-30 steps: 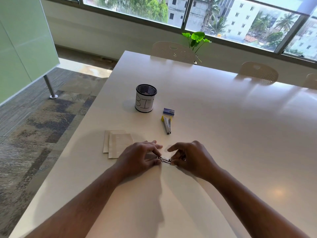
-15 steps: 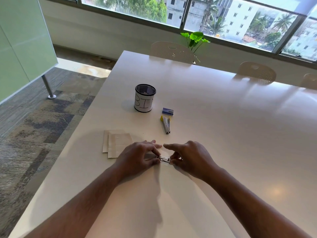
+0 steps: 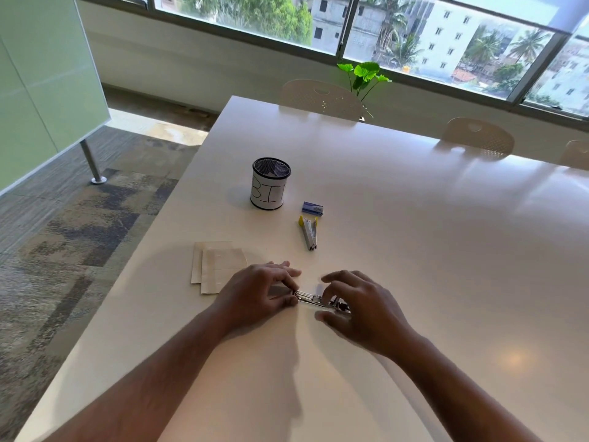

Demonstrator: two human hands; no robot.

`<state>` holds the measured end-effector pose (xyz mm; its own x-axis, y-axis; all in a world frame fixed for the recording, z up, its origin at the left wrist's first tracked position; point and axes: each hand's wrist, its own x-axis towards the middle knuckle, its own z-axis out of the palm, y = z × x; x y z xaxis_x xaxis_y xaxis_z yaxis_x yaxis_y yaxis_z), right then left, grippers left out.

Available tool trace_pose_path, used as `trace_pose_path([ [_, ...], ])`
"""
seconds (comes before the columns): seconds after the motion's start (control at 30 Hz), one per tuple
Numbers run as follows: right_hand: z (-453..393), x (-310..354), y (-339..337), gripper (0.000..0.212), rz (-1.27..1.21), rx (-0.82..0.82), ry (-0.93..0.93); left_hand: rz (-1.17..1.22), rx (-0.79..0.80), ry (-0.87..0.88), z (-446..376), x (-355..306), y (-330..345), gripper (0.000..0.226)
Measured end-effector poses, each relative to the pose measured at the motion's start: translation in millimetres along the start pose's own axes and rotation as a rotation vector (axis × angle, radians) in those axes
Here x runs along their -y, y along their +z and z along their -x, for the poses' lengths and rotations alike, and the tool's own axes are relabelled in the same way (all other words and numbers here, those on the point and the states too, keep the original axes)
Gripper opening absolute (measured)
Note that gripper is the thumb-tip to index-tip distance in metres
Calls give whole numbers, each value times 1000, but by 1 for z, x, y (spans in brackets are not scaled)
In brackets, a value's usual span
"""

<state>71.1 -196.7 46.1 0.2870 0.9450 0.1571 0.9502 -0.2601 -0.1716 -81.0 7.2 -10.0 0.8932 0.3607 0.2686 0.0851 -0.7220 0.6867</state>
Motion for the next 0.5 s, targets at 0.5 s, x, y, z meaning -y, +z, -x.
trace_pose_path([
  [0.5, -13, 10, 22, 39, -98, -49, -38, -27, 29, 17, -1, 2, 0, 20],
])
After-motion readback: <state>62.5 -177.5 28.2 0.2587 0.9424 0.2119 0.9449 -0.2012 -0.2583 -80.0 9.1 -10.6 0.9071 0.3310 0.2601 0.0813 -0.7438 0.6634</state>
